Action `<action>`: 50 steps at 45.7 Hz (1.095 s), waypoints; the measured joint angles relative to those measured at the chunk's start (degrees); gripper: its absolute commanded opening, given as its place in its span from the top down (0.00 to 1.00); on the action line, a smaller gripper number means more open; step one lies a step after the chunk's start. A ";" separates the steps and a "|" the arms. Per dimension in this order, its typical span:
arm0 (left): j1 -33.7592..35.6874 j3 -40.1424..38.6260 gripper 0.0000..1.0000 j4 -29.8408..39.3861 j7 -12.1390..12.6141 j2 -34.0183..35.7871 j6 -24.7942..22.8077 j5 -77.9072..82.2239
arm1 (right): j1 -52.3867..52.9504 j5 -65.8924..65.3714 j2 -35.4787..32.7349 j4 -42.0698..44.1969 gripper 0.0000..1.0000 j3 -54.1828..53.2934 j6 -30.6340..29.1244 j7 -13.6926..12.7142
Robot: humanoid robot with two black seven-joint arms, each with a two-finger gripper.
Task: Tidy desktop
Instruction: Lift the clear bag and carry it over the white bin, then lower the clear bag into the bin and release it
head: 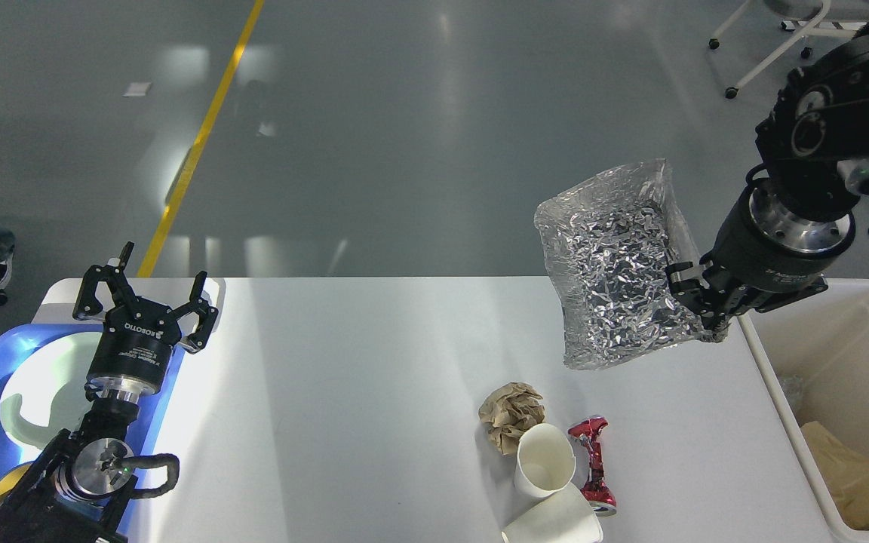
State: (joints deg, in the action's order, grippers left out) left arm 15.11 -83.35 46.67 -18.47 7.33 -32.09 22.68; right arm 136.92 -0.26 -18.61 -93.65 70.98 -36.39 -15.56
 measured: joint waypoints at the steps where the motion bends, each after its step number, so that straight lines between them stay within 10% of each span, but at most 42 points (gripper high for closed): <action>1: 0.00 0.00 0.03 0.00 0.00 0.00 0.00 0.00 | 0.00 0.00 -0.54 -0.02 1.00 0.16 0.00 0.01; 27: 0.02 0.03 0.03 0.00 -0.08 -0.03 0.06 0.00 | -13.57 -6.85 -22.60 11.72 1.00 5.58 6.09 0.08; 50: 0.00 0.03 0.03 0.00 -0.02 -0.02 0.08 0.00 | -65.21 -9.62 -31.33 49.11 1.00 -25.22 21.29 0.28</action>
State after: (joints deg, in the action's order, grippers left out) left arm 15.11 -83.32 46.67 -18.49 7.31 -32.01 22.68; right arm 71.70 -9.88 -49.94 -44.54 45.77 -15.10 -15.28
